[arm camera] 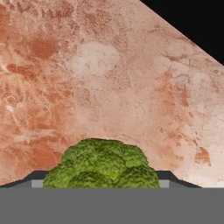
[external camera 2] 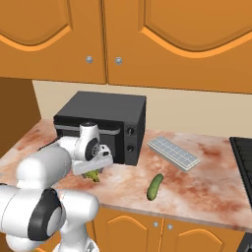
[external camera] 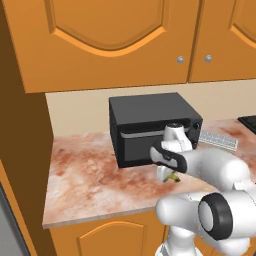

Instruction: Place the broccoli and cucumber inside the fridge drawer. Close the drawer after placing the vegetables.

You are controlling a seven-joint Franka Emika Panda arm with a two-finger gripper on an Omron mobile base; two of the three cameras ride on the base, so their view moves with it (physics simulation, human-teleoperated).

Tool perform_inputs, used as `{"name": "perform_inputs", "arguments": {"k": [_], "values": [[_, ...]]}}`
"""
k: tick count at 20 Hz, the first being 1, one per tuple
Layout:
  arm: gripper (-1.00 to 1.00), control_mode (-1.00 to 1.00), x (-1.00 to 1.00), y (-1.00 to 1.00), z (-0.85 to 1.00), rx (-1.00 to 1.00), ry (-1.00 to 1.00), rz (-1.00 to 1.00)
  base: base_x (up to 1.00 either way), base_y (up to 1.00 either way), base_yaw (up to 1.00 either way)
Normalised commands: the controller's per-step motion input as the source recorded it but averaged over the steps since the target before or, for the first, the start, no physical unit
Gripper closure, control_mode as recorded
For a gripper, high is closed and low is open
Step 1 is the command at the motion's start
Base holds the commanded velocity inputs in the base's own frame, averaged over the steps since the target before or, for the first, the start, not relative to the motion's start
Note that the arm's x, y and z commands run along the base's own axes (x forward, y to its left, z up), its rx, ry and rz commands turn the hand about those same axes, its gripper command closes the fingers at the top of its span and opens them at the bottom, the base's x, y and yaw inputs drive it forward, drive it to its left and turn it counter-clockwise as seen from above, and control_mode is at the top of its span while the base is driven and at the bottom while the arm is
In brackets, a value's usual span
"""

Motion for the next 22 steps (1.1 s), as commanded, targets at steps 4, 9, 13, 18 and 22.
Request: {"name": "perform_inputs", "arguments": {"k": [4, 9, 13, 18, 22], "values": [[1.0, -1.0, -1.0, -0.06, 0.93, 0.05, -0.07, 0.0, 0.0, 0.0, 0.0], [1.0, -1.0, -0.83, 0.0, 1.0, 0.02, -0.04, 0.0, 0.0, 0.0, 0.0], [1.0, -1.0, -0.59, 0.06, 1.0, 0.0, -0.06, 0.0, 0.0, 0.0, 0.0], [1.0, -1.0, -0.07, 0.35, 0.92, -0.01, 0.0, 0.0, 0.0, 0.0, 0.0], [1.0, -1.0, 0.01, 0.2, 0.51, -0.02, 0.03, 0.0, 0.0, 0.0, 0.0]]}}
